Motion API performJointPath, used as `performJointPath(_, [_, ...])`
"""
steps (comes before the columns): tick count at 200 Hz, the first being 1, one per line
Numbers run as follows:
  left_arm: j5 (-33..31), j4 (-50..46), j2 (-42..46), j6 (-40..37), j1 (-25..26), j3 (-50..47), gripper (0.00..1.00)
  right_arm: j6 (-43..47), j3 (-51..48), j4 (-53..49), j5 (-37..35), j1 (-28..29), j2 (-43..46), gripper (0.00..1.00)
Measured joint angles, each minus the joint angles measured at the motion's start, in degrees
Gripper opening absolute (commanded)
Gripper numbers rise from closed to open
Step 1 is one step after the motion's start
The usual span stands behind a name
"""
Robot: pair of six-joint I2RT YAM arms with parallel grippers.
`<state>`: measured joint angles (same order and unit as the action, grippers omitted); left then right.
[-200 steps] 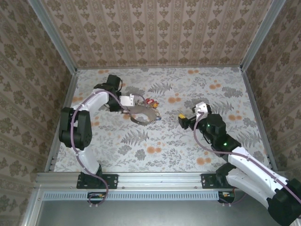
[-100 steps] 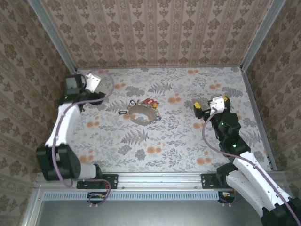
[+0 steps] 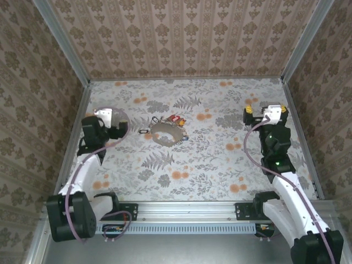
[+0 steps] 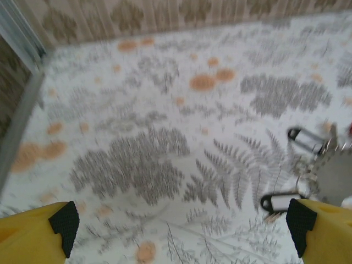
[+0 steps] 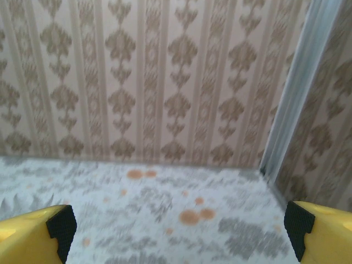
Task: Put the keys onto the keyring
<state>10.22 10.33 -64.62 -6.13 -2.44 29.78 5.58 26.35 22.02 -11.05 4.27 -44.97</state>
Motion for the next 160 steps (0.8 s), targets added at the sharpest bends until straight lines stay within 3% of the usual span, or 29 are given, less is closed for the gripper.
performJointPath(68, [-2.97, 26.82, -17.09, 1.05, 1.66, -7.39, 1.00, -2.84, -10.93, 15.96, 7.32, -0.81, -25.64, 1.00])
performJointPath(117, [-4.94, 33.18, -23.56, 1.57, 1.73, -6.86, 1.00, -4.35, -7.45, 28.13, 7.98, -1.90, -42.25, 1.00])
performJointPath(160, [-7.69, 35.28, -23.56, 1.88, 2.78, -6.86, 1.00, -6.62, -6.05, 28.55, 5.68, -2.93, -43.17, 1.00])
